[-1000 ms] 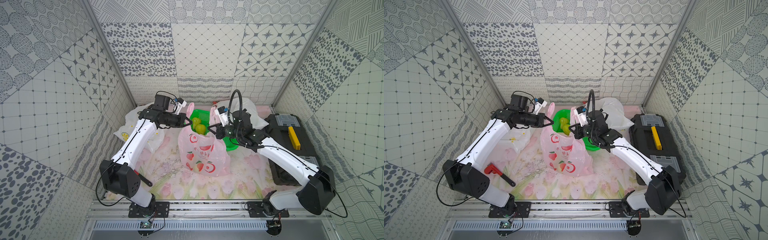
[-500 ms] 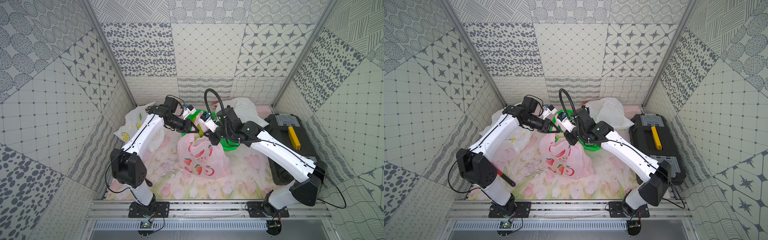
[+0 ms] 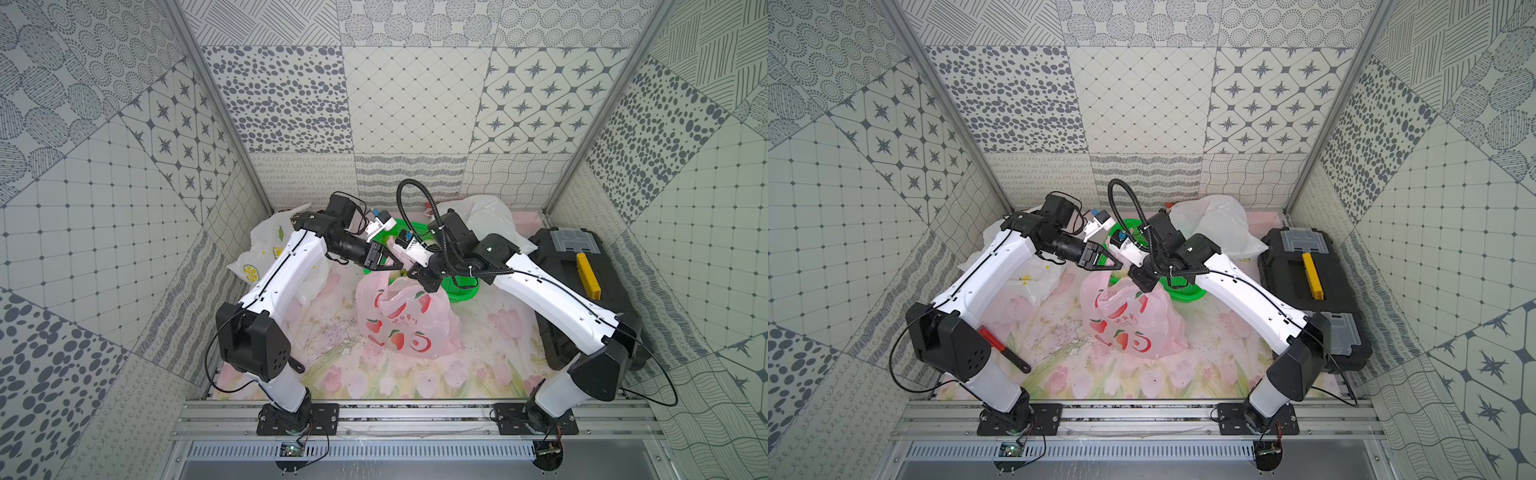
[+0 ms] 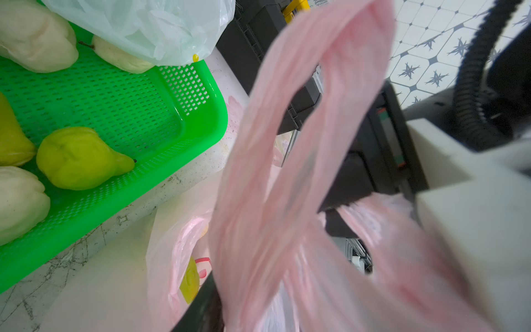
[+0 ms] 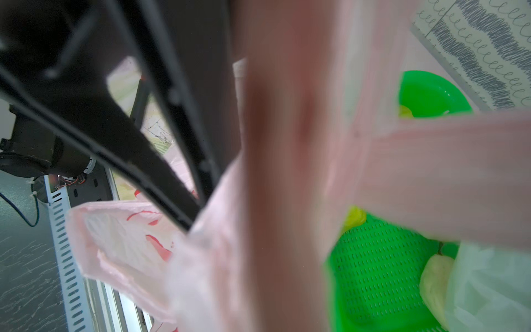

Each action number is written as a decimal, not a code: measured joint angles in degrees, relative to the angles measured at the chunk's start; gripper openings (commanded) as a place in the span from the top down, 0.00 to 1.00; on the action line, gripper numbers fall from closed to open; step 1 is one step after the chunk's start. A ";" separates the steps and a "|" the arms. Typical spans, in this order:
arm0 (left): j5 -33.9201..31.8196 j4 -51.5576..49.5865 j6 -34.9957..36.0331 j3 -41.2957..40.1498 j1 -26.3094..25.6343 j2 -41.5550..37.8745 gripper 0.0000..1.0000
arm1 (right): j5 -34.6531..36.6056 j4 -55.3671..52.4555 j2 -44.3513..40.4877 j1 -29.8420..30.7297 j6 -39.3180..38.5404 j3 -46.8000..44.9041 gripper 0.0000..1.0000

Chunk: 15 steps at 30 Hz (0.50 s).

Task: Place the pears into plastic bags & tie knots
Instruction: Tie the plastic bag at the center of the board.

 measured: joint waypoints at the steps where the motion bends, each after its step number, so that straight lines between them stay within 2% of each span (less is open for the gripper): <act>1: 0.11 0.04 0.26 0.02 0.00 -0.13 0.55 | -0.35 -0.26 0.20 -0.02 0.00 0.02 0.95; 3: 0.31 0.31 0.35 0.13 0.00 -0.22 0.56 | -1.03 -0.63 0.57 -0.07 0.00 0.09 0.95; 6: 0.74 1.22 -0.13 0.35 -0.11 -0.09 0.65 | -1.84 -1.01 1.14 -0.07 0.07 0.31 0.94; 8: 0.90 1.68 -0.57 0.72 -0.33 0.22 0.78 | -2.38 -1.18 1.49 -0.20 0.15 0.98 0.93; 10: 0.90 2.12 -0.68 0.85 -0.55 0.48 0.96 | -3.26 -1.33 1.51 -0.66 0.57 1.49 0.89; 12: 0.79 2.43 -0.76 0.85 -0.66 0.59 1.00 | -4.59 -1.31 1.49 -1.18 1.73 1.84 0.80; 15: 0.20 3.45 -1.25 0.55 -0.61 0.57 1.00 | -6.99 -1.22 1.14 -3.04 4.42 1.86 0.58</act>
